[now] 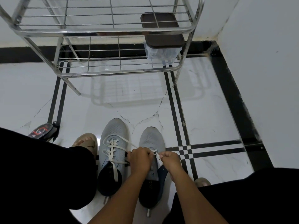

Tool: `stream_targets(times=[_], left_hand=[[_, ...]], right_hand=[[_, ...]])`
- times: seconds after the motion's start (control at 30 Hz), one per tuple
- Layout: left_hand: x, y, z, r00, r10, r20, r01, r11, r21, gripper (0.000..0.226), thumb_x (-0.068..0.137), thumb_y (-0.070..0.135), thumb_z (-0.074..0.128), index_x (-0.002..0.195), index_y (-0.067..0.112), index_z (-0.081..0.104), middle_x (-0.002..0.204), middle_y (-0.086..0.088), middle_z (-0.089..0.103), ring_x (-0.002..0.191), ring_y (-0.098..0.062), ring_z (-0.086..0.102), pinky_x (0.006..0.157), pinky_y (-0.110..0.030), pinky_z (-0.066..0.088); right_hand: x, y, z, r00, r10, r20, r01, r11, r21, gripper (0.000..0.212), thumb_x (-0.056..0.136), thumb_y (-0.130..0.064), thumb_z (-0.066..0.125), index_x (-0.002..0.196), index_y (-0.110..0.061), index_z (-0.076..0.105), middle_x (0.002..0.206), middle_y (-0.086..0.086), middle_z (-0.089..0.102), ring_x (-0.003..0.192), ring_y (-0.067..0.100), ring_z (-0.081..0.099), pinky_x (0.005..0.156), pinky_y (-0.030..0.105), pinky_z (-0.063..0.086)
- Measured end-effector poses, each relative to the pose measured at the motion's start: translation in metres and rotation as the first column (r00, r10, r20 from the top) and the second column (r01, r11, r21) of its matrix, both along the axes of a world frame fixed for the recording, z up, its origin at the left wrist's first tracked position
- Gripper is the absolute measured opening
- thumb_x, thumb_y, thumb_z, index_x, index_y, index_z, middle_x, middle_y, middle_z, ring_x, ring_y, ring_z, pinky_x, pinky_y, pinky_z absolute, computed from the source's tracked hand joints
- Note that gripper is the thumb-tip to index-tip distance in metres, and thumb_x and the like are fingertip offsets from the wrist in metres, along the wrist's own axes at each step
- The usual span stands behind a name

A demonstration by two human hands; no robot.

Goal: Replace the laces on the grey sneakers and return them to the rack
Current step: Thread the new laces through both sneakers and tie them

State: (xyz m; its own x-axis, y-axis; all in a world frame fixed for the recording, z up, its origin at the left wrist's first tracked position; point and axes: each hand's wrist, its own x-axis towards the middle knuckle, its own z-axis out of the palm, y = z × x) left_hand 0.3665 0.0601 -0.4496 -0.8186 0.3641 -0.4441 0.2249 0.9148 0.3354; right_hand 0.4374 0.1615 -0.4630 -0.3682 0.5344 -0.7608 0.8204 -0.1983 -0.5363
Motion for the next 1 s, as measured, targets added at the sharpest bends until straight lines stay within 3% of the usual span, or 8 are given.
stream_targets(times=[0.17, 0.27, 0.43, 0.53, 0.67, 0.8, 0.9, 1.0], left_hand=[[-0.001, -0.001, -0.002, 1.000, -0.002, 0.007, 0.002, 1.000, 0.006, 0.022, 0.090, 0.037, 0.052, 0.083, 0.030, 0.072, 0.094, 0.005, 0.069, 0.099, -0.020, 0.058, 0.102, -0.040, 0.034], [0.000, -0.001, -0.002, 0.999, -0.053, -0.003, 0.053, 0.999, -0.008, 0.021, 0.088, 0.032, 0.053, 0.079, 0.030, 0.071, 0.090, 0.006, 0.067, 0.099, -0.019, 0.056, 0.108, -0.043, 0.029], [0.001, -0.001, -0.001, 0.992, -0.115, -0.043, 0.114, 0.993, -0.031, 0.023, 0.092, 0.031, 0.050, 0.083, 0.030, 0.071, 0.093, 0.005, 0.065, 0.102, -0.019, 0.054, 0.110, -0.042, 0.027], [0.004, 0.002, 0.000, 0.981, -0.170, -0.090, 0.168, 0.985, -0.031, 0.022, 0.094, 0.033, 0.048, 0.088, 0.031, 0.070, 0.097, 0.007, 0.063, 0.105, -0.018, 0.052, 0.112, -0.040, 0.024], [0.006, 0.003, 0.001, 0.976, -0.198, -0.093, 0.198, 0.980, -0.006, 0.020, 0.094, 0.035, 0.049, 0.101, 0.033, 0.067, 0.105, 0.007, 0.061, 0.110, -0.018, 0.050, 0.110, -0.038, 0.026], [0.016, -0.009, 0.003, 0.977, -0.135, -0.166, 0.144, 0.988, 0.048, 0.036, 0.086, 0.036, 0.058, 0.121, 0.029, 0.051, 0.118, 0.005, 0.051, 0.111, -0.019, 0.046, 0.100, -0.033, 0.034], [0.015, -0.018, 0.008, 0.988, 0.025, -0.150, -0.015, 0.998, 0.067, 0.053, 0.081, 0.043, 0.065, 0.124, 0.023, 0.042, 0.122, 0.002, 0.046, 0.113, -0.020, 0.045, 0.092, -0.032, 0.038], [0.013, -0.025, 0.014, 0.985, 0.108, -0.134, -0.096, 0.991, 0.092, 0.064, 0.078, 0.046, 0.068, 0.127, 0.018, 0.038, 0.123, -0.002, 0.046, 0.112, -0.021, 0.047, 0.089, -0.032, 0.042]], right_hand=[[-0.001, 0.000, 0.002, 0.999, -0.038, -0.008, 0.038, 0.999, -0.022, 0.020, 0.095, -0.008, 0.055, 0.109, -0.007, 0.070, 0.095, 0.006, 0.066, 0.075, 0.009, 0.054, 0.064, 0.019, 0.044], [0.000, 0.000, 0.002, 0.999, -0.051, -0.010, 0.051, 0.998, -0.033, 0.021, 0.094, -0.008, 0.056, 0.110, -0.006, 0.069, 0.103, 0.008, 0.067, 0.085, 0.013, 0.056, 0.076, 0.022, 0.044], [-0.001, 0.000, 0.003, 0.996, -0.093, -0.008, 0.092, 0.993, -0.075, 0.018, 0.092, -0.009, 0.058, 0.105, -0.007, 0.070, 0.093, 0.006, 0.064, 0.085, 0.015, 0.056, 0.080, 0.024, 0.046], [-0.001, 0.000, 0.003, 0.982, -0.191, 0.000, 0.189, 0.970, -0.155, 0.017, 0.090, -0.010, 0.058, 0.098, -0.005, 0.071, 0.089, 0.014, 0.067, 0.077, 0.021, 0.056, 0.072, 0.031, 0.046], [0.001, -0.001, 0.001, 0.979, -0.202, -0.029, 0.195, 0.966, -0.172, 0.008, 0.091, -0.010, 0.061, 0.092, -0.007, 0.068, 0.073, 0.007, 0.060, 0.058, 0.014, 0.048, 0.053, 0.024, 0.040], [-0.006, -0.001, 0.004, 0.971, -0.239, 0.008, 0.238, 0.960, -0.145, 0.014, 0.089, -0.006, 0.048, 0.086, -0.011, 0.060, 0.077, 0.009, 0.056, 0.064, 0.018, 0.047, 0.054, 0.027, 0.039], [-0.007, 0.020, 0.019, 0.913, -0.406, -0.028, 0.401, 0.910, -0.106, 0.019, 0.091, -0.002, 0.041, 0.081, -0.010, 0.054, 0.082, 0.009, 0.054, 0.067, 0.018, 0.051, 0.063, 0.033, 0.047], [-0.003, 0.067, 0.062, 0.692, -0.688, -0.219, 0.697, 0.716, -0.044, 0.026, 0.099, -0.010, 0.035, 0.085, -0.011, 0.056, 0.077, 0.001, 0.051, 0.054, 0.006, 0.053, 0.047, 0.022, 0.045]])
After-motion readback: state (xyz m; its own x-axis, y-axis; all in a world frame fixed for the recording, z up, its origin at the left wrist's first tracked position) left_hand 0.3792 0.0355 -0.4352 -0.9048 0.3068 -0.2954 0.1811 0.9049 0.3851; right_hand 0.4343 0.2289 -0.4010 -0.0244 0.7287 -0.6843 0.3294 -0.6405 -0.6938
